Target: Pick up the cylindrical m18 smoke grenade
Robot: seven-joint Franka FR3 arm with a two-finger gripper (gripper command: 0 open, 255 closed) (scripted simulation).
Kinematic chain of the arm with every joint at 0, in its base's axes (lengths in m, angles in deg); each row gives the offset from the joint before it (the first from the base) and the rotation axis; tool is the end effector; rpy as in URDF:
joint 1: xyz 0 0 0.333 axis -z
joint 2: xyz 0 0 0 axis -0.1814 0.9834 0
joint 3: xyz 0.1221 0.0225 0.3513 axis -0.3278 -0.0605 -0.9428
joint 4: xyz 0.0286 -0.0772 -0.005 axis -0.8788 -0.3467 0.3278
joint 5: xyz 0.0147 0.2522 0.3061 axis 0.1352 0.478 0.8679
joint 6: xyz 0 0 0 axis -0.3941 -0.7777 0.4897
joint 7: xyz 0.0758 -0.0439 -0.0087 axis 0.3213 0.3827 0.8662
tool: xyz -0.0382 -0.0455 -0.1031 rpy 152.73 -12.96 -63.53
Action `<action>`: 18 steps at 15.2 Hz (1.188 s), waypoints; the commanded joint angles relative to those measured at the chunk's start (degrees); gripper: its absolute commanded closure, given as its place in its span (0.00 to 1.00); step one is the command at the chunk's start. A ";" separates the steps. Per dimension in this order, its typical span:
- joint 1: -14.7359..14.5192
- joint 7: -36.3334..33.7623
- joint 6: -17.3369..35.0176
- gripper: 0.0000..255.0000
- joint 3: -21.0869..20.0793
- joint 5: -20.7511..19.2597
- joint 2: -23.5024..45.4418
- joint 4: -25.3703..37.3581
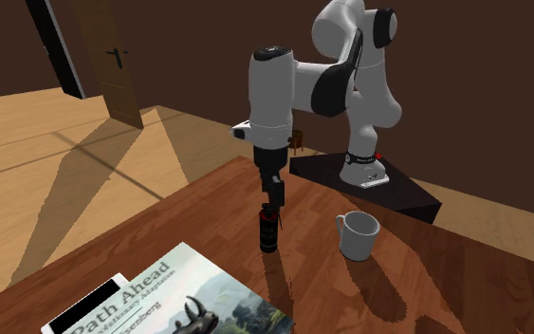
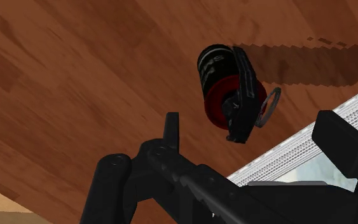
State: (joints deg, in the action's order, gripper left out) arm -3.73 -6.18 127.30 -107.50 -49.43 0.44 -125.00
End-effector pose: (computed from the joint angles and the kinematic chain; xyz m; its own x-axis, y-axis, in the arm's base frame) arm 0.5243 0.4102 0.4459 0.9999 0.0160 0.0002 0.0160 -0.9999 0.0040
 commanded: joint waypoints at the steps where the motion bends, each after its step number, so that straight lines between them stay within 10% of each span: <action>1: -0.61 -0.76 0.79 0.00 0.17 -0.72 1.45 0.52; 8: -0.85 -1.43 4.38 0.00 0.65 -1.75 3.10 -1.60; 9: -0.91 -1.46 4.27 1.00 0.65 -1.78 3.21 -1.40; 18: -0.85 -1.43 4.38 1.00 0.65 -1.75 3.11 -1.60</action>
State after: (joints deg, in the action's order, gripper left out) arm -4.61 -7.65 131.61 -106.87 -51.18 3.50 -126.46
